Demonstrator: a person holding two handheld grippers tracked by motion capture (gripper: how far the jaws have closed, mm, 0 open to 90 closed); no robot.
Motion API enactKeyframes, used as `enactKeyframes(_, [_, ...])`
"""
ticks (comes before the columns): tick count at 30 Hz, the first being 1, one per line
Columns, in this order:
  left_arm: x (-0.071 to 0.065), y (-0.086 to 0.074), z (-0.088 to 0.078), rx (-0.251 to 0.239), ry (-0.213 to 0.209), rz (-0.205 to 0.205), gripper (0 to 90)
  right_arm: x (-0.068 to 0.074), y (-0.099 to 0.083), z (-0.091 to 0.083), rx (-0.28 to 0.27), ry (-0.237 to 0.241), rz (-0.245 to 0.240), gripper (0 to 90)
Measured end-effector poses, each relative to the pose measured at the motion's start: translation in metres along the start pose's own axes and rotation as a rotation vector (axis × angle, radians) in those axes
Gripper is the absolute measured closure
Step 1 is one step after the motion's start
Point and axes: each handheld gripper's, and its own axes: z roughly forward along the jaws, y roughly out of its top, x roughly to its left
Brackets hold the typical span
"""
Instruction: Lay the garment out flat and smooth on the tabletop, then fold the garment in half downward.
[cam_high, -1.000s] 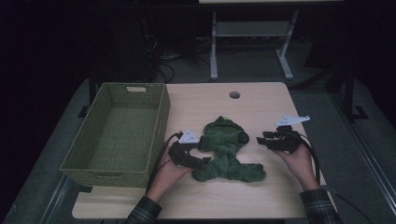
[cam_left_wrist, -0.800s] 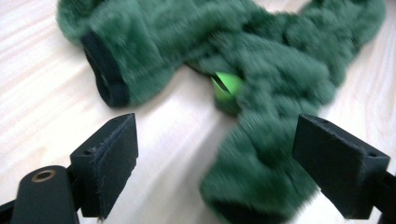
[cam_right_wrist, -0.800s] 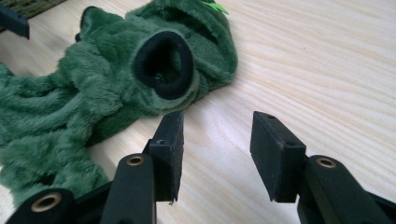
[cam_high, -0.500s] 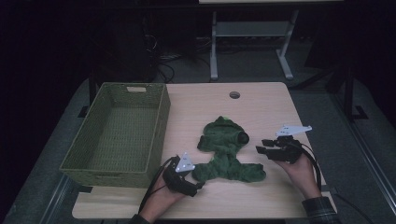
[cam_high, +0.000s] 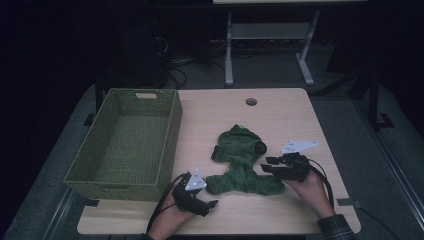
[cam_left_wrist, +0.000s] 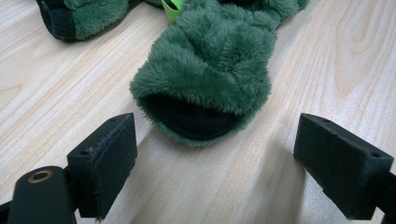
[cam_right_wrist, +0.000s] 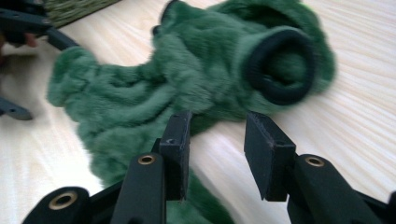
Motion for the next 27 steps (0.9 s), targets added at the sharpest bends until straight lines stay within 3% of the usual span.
enactKeyframes(27, [0.003,-0.005,-0.005,-0.006,0.002,-0.013,13.9,0.085,0.025,0.043,0.013,0.203,-0.148,66.4])
